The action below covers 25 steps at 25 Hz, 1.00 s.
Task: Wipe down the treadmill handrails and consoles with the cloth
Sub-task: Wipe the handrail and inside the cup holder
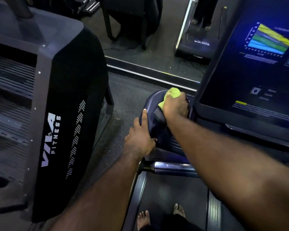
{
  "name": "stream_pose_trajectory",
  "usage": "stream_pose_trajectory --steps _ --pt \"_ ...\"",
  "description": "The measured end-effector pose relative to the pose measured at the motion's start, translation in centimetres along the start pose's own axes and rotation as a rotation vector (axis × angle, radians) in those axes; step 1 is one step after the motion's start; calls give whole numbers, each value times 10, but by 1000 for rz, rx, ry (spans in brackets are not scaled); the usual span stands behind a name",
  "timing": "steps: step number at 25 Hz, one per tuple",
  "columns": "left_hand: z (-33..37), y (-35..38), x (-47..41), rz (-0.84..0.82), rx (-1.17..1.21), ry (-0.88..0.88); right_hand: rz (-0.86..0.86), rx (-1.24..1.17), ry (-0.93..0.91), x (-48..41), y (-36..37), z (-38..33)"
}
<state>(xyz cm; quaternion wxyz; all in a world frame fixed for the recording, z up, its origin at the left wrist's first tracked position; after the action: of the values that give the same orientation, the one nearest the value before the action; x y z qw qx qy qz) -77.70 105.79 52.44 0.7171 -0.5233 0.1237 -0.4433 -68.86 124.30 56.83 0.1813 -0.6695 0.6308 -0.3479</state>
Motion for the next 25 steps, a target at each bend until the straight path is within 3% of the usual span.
stream_pose_trajectory --steps 5,7,11,16,18,20,22,25 --pt "-1 1 -1 29 -11 -13 -136 331 -854 102 11 -16" --pt "-5 0 -4 51 -5 -19 -166 445 -1049 119 9 -5" --pt "-6 6 -6 28 -24 -9 -319 486 -1055 107 -25 33" --pt "-2 3 -4 9 -13 21 -633 937 -1347 104 -63 68" --pt "16 -11 10 150 -57 174 -737 1160 -1215 100 -74 82" --pt "54 -13 41 266 -134 558 -760 1285 -1029 93 -74 85" --pt "74 12 75 94 -298 829 -749 1340 -959 95 -58 82" --pt "73 35 97 -97 -506 776 -809 1329 -906 98 -54 75"
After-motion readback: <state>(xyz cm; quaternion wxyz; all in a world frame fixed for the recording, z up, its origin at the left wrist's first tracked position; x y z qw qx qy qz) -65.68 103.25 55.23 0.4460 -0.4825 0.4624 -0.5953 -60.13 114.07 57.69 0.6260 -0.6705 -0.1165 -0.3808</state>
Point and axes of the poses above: each hand's wrist, its own x-axis away from the middle knuckle, its own y-axis out of the palm, z = x × y, the point moved 10 cm from there along -x, towards the middle knuckle, and after that the axes turned 3 degrees about -x, right-handed, at the moved point
